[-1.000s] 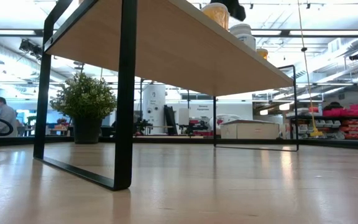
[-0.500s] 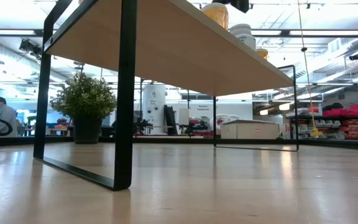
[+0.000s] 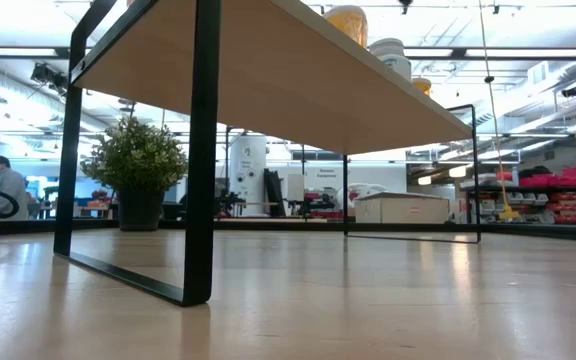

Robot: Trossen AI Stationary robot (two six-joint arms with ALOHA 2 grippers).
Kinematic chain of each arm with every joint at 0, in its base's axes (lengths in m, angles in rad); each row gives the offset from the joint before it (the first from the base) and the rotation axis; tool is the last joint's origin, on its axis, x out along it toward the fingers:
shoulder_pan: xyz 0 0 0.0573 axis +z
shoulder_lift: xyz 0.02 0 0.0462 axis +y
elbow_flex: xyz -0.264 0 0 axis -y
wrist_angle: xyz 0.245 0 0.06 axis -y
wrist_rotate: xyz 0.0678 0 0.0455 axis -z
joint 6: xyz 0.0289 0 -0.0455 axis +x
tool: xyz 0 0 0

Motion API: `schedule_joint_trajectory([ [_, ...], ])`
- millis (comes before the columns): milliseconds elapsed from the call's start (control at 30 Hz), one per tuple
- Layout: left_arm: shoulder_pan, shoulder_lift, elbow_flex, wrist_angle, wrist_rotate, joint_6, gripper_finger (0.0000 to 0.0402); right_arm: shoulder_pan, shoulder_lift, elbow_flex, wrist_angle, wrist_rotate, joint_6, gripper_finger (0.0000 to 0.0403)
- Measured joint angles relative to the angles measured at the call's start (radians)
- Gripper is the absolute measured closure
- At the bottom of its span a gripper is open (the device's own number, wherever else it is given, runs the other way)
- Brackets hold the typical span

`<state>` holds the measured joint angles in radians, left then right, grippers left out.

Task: Pick and place medicine bottles onto shelf by color
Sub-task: Return to Home Position

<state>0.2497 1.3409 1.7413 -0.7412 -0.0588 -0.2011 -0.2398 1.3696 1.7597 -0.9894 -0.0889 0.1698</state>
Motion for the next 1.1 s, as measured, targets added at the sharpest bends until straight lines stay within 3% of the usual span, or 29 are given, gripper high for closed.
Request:
schedule_joint_trajectory([
  [100, 0.007, -0.068, -0.147, 0.125, 0.057, -0.028, 0.0399, -0.003, -0.120, -0.154, 0.091, 0.010, 0.014, 0.0395],
  [200, 0.008, -0.186, -0.368, 0.333, 0.082, -0.106, 0.0400, -0.014, -0.263, -0.359, 0.228, 0.009, 0.096, 0.0395],
  [367, 0.024, -0.390, -0.718, 0.704, 0.086, -0.239, 0.0400, -0.015, -0.491, -0.672, 0.459, 0.014, 0.235, 0.0395],
  [567, 0.059, -0.572, -1.026, 0.977, 0.082, -0.338, 0.0401, -0.050, -0.733, -0.987, 0.691, 0.023, 0.371, 0.0395],
  [800, 0.079, -0.621, -1.266, 1.216, 0.109, -0.321, 0.0401, -0.057, -0.922, -1.171, 0.750, 0.036, 0.396, 0.0395],
  [1000, 0.066, -0.634, -1.488, 1.520, 0.122, -0.354, 0.0401, -0.057, -1.046, -1.313, 0.850, 0.058, 0.388, 0.0395],
  [1100, 0.066, -0.679, -1.570, 1.564, 0.122, -0.383, 0.0401, -0.057, -1.092, -1.364, 0.857, 0.062, 0.387, 0.0395],
])
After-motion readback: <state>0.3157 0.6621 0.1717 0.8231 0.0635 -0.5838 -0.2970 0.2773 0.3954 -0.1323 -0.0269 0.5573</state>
